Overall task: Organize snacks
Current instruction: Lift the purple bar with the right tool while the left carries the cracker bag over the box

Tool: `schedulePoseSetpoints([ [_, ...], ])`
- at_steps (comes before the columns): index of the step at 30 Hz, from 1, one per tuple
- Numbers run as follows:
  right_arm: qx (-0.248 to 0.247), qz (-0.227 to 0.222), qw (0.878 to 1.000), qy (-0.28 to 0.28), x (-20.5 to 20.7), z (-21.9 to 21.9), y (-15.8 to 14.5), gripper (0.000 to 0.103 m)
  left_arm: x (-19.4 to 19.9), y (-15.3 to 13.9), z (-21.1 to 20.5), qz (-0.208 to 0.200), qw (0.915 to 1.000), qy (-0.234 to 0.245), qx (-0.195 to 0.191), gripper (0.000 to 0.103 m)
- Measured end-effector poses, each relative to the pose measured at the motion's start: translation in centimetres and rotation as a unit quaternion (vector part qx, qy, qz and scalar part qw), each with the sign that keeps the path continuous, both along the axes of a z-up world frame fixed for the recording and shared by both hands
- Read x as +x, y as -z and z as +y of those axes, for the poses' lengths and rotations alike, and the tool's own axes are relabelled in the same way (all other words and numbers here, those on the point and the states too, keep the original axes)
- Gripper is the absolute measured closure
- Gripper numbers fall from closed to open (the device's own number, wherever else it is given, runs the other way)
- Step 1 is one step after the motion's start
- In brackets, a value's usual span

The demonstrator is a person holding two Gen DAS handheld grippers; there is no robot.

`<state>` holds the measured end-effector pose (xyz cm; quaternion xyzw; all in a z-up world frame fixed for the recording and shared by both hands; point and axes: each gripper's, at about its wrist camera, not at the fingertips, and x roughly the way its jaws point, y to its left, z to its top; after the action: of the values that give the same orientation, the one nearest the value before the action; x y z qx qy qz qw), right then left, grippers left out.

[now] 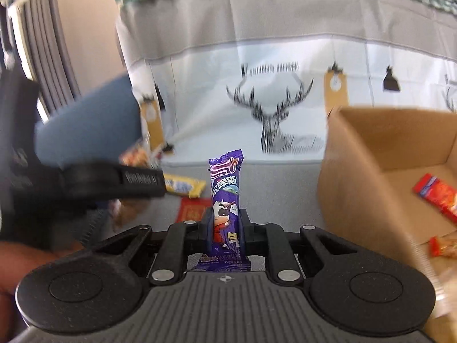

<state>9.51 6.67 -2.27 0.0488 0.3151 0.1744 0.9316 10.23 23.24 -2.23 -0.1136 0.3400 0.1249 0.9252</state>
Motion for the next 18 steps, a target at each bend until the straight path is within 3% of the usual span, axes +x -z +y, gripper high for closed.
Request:
schedulePoseSetpoints([
  [6,0.028,-0.039,0.999,-0.003,-2.6,-5.5,-6.0,0.086,-3.8,-3.9,-2.5,-0.044,0.9975,0.004,-0.055,0.049],
  [11,0.025,-0.1,0.995,0.005,-3.6,-12.3,-10.1,0.086,-5.9,-7.6,-6.2,-0.084,0.9927,0.028,-0.081,0.049],
  [15,0.003,-0.119,0.992,0.027,-2.6,-17.6,-10.5,0.086,-6.9,-7.6,-10.3,-0.108,0.989,0.057,-0.084,0.049],
  [18,-0.005,-0.118,0.992,0.05,-2.2,-21.2,-9.1,0.086,-7.1,-6.1,-13.7,-0.109,0.9889,0.09,-0.045,0.049],
])
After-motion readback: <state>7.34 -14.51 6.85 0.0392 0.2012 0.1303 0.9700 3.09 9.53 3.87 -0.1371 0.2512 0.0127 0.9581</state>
